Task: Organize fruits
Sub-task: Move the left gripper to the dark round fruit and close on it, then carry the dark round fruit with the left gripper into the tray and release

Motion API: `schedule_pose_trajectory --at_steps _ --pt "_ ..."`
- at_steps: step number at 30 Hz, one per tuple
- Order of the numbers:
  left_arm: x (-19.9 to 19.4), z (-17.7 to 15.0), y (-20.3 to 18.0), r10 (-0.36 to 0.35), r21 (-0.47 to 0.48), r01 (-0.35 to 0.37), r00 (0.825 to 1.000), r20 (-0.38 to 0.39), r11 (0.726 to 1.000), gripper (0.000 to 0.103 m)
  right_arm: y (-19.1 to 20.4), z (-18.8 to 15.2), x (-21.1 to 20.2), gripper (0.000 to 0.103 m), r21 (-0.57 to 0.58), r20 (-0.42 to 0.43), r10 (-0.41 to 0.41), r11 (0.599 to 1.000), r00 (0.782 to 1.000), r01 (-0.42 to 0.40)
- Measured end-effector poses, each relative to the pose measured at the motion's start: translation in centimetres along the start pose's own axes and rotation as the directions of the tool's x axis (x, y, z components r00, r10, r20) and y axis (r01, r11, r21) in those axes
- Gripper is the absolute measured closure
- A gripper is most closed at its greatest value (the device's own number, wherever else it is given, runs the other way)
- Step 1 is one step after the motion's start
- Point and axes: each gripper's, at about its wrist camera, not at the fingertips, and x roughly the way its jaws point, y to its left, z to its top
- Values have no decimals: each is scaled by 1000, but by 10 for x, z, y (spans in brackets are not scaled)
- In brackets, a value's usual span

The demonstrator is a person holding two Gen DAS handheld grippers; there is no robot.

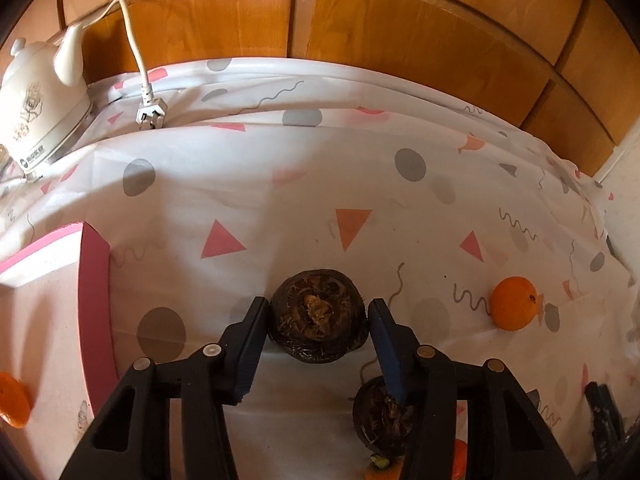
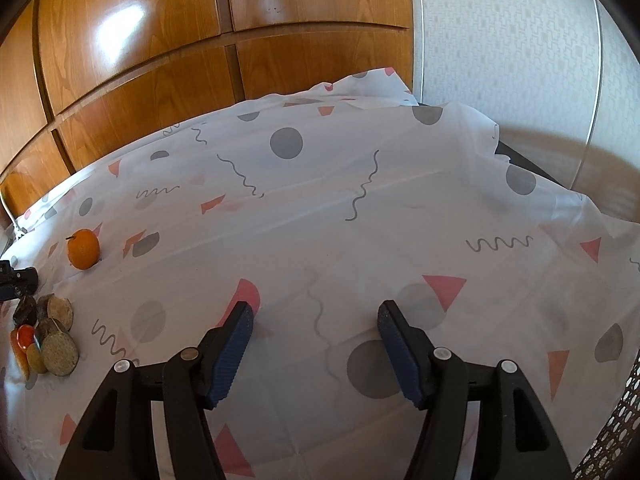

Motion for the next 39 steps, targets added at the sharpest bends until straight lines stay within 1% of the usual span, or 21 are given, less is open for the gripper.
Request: schedule_pose_trajectory --at_steps 3,8,13,16,19,23,25,29,34,39 --pt "-6 -3 3 -20 -24 20 1000 -1 1000 52 0 0 0 37 -1 -1 -1 1000 1000 1" --pt "-46 -10 8 -55 -39 58 996 67 998 52 1 0 0 36 -7 -3 -4 1000 1000 4" --pt "-84 -24 31 -62 -87 73 991 117 994 52 1 0 0 36 -9 -4 -6 1000 1000 6" --pt "-102 -35 53 -50 -128 67 990 135 989 52 1 0 0 36 -9 -4 -7 1000 1000 7" --pt "-118 -48 81 -22 -181 49 988 150 982 52 1 0 0 35 -13 -6 -9 1000 1000 9" --pt "-135 -70 123 32 -272 13 987 158 962 52 1 0 0 35 -14 -6 -10 1000 1000 10" --pt "-139 -81 139 55 -302 -6 987 154 953 52 2 0 0 35 -16 -6 -12 1000 1000 12" --pt "-141 -102 163 95 -349 -44 987 131 936 52 2 0 -1 35 -18 -7 -13 1000 1000 13" --pt "-136 -122 184 134 -395 -84 986 100 915 52 2 0 -1 35 -19 -6 -13 1000 1000 13" --pt "-130 -129 196 157 -407 -111 984 83 907 52 2 0 -2 35 -27 -6 -16 999 1000 16"
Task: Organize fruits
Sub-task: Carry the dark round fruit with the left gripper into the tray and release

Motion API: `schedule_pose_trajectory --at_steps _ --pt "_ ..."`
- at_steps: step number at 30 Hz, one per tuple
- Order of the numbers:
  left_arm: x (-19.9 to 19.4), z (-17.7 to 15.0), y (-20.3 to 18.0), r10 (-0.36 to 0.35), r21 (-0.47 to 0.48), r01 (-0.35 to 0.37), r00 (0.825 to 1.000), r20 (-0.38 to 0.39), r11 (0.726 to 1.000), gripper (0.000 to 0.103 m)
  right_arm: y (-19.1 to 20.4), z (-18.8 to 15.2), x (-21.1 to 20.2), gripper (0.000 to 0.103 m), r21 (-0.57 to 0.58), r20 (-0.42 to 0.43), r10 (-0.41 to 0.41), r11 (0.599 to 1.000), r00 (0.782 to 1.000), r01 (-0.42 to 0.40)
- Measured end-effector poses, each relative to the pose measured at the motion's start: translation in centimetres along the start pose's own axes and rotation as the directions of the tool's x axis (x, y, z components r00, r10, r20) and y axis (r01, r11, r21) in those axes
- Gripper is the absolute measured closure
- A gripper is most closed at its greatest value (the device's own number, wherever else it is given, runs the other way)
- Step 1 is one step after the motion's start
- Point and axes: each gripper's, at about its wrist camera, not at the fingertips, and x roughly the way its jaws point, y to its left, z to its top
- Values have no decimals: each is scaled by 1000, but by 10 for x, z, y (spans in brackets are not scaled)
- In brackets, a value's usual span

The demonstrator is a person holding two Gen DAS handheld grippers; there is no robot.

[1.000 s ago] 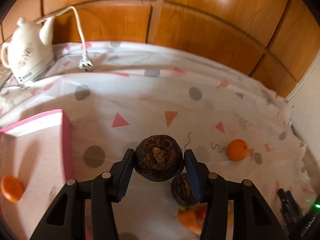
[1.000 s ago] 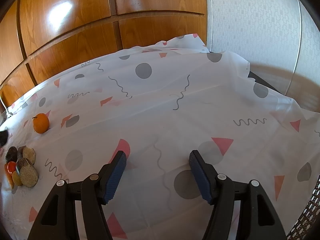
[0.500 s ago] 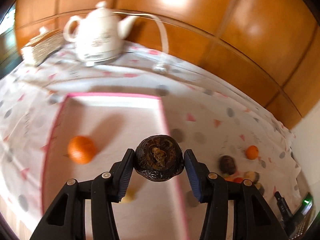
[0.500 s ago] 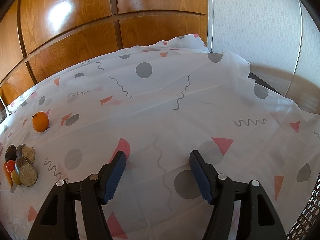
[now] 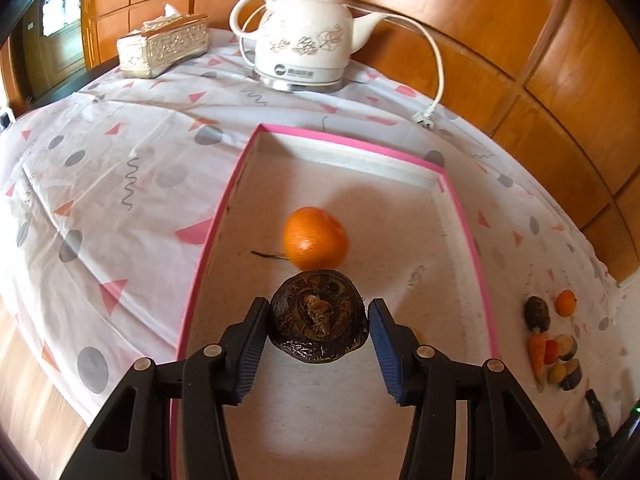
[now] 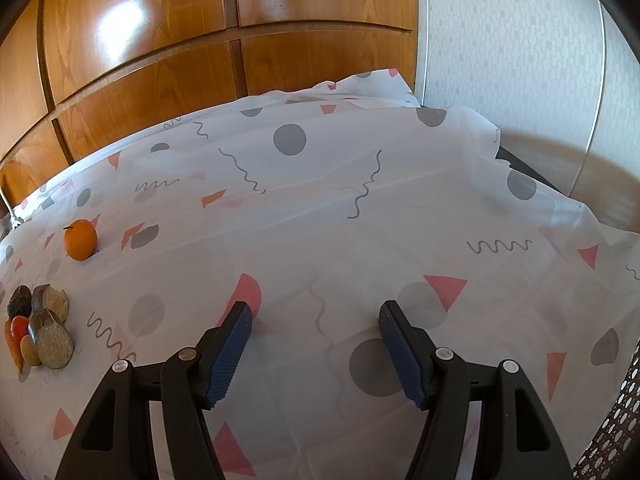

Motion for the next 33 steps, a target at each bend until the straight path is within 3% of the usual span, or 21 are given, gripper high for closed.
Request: schedule_pose_trajectory --at_steps 15,33 --pt "25 18 1 41 29 -41 999 3 999 52 2 -2 -2 35 -19 3 -10 1000 1000 10" --pt "-13 6 -9 31 11 -32 995 91 999 37 1 -2 -3 35 -22 3 -12 1000 1000 12"
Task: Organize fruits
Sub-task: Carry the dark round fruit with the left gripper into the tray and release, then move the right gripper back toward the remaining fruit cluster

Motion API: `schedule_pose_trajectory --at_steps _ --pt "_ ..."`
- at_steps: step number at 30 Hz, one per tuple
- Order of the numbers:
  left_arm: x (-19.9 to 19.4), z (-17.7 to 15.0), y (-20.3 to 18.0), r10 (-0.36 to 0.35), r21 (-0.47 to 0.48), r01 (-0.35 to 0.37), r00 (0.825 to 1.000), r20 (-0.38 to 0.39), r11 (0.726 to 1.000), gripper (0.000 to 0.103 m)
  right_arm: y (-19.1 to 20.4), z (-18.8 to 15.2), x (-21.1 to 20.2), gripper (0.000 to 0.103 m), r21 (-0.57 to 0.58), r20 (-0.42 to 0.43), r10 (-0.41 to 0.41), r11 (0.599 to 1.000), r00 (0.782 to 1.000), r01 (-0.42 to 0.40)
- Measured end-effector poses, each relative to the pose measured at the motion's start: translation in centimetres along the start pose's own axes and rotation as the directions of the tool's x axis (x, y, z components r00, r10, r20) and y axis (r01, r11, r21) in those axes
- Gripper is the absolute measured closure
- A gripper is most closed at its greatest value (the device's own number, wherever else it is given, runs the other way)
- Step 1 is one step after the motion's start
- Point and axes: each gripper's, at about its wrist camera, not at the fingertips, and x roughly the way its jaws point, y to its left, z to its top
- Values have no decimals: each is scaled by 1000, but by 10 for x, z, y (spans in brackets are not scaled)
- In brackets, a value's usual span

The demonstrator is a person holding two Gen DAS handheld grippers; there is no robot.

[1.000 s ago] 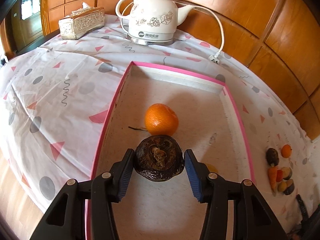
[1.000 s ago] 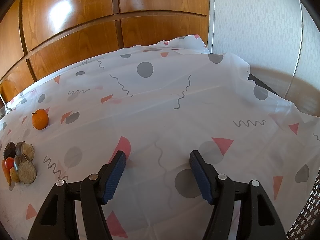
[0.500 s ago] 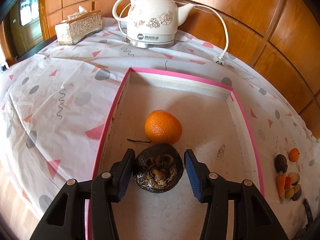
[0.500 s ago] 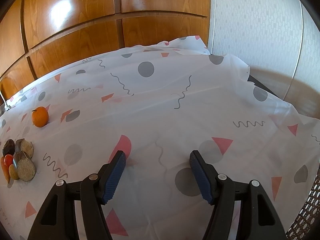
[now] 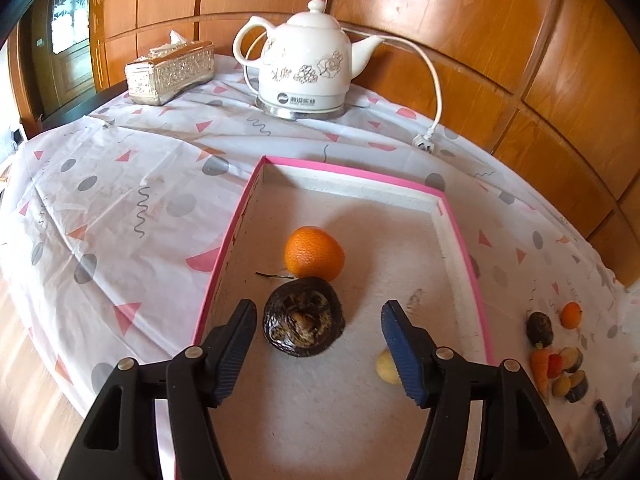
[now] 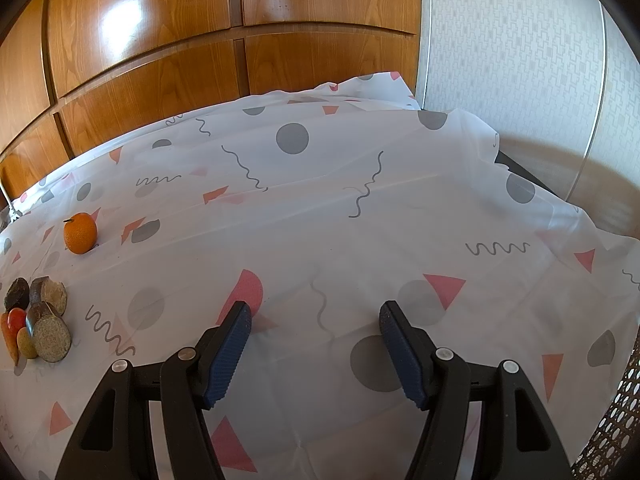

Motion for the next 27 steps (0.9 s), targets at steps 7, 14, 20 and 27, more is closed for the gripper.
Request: schedule_pose_trajectory --at_steps 7,14,20,27 --pt "-16 -6 -2 -21 -1 21 1000 14 1000 36 1 0 0 35 0 0 0 1000 1000 0" --pt "-26 -15 1 -29 -10 30 999 16 1000 35 0 0 0 35 0 0 -1 1000 1000 1" --pt "-35 -21 12 -23 -38 24 999 25 999 34 0 0 0 35 1 0 -1 1000 1000 1" --pt "-45 -31 23 1 -27 1 999 47 1000 34 0 -1 -1 35 -2 -4 -2 1000 1000 2"
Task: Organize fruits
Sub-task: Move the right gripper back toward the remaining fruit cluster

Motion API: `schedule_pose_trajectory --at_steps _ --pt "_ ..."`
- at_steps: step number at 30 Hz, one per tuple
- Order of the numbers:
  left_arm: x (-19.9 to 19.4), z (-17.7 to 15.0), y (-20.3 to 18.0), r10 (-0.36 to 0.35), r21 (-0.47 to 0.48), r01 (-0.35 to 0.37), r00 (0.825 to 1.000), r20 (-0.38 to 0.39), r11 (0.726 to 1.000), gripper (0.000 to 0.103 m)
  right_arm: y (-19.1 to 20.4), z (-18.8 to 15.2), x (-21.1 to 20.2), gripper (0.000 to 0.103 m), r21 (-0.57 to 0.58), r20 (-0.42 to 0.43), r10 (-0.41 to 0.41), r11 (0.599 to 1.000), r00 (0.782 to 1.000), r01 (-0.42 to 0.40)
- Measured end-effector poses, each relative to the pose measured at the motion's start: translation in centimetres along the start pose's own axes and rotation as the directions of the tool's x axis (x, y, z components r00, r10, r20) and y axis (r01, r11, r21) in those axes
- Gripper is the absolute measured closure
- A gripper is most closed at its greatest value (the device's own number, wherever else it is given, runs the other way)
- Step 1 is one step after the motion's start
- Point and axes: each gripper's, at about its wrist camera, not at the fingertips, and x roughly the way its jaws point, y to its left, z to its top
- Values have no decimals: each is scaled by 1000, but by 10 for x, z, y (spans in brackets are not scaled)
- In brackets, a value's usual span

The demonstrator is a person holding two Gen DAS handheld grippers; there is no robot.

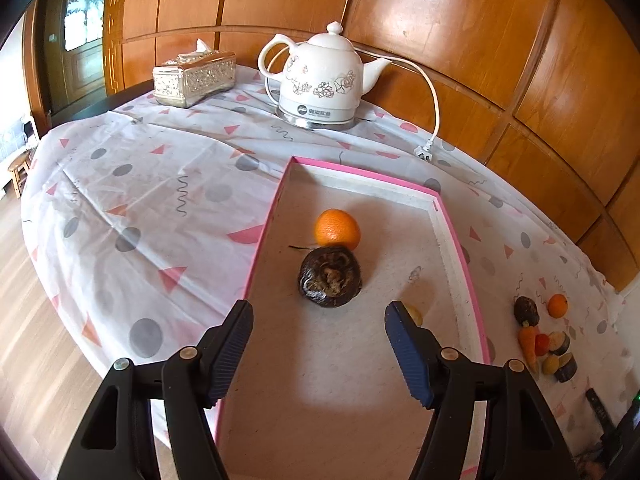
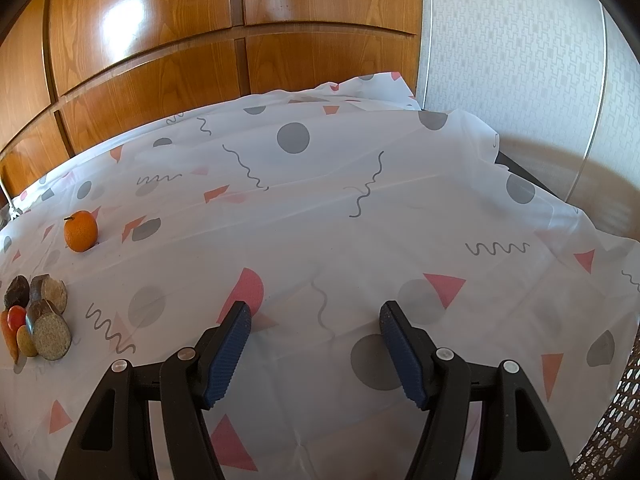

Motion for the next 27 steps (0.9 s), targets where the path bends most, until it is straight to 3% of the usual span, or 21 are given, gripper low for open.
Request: schedule_pose_trajectory --at_steps 16,23,27 --pt "-6 -9 19 10 -41 -10 1000 -2 999 34 4 4 -2 35 -31 -34 -4 1000 999 3" --pt "-6 -10 21 7 -48 -7 1000 -5 999 34 18 3 -6 35 -71 -71 57 996 996 -62" --pt "-6 -11 22 4 -52 -5 1000 -6 999 34 33 3 -11 37 -98 -94 129 986 987 -138"
